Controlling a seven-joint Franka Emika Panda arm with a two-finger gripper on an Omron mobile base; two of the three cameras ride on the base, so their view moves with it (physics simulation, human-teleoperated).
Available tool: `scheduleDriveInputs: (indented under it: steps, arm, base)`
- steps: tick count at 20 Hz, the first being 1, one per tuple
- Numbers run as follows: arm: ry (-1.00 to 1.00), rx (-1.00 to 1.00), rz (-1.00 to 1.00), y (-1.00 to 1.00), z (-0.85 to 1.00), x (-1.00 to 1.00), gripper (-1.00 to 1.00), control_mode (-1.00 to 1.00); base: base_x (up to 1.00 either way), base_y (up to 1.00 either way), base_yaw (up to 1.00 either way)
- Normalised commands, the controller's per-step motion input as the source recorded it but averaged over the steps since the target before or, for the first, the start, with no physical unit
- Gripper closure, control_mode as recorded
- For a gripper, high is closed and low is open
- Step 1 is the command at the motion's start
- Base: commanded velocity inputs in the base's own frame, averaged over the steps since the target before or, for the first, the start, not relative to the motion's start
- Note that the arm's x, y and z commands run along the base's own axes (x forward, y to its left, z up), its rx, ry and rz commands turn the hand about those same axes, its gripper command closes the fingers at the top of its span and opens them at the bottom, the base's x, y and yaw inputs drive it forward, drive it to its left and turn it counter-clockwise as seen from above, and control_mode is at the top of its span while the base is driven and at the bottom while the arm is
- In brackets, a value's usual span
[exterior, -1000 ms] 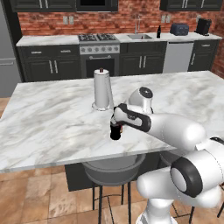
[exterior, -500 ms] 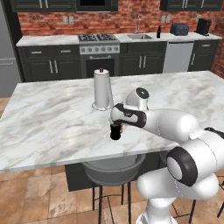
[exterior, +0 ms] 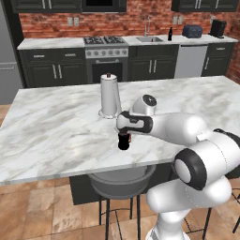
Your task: Place the large bottle from the dining counter next to the other large bottle outside the sink, and place the small bottle from the dining counter next to the other small bottle inside the sink.
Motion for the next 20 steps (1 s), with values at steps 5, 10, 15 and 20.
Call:
scheduleDriveInputs:
  steps: [5,10,15,20]
  arm:
    - [0.0,0.0,0.01,0.0,-0.08,0.13,-1.0,-1.0]
    - [0.0,0.0,0.01,0.0,-0.08,0.12,-1.0,-1.0]
    - [0.0,0.0,0.01,0.01,-0.1,0.1,-1.0,-1.0]
    - [0.0,0.0,0.01,0.0,-0.1,0.09,-1.0,-1.0]
  base:
    - [0.0,0.0,0.0]
    - [0.0,0.0,0.0]
    - [0.0,0.0,0.0]
    - [0.0,0.0,0.0]
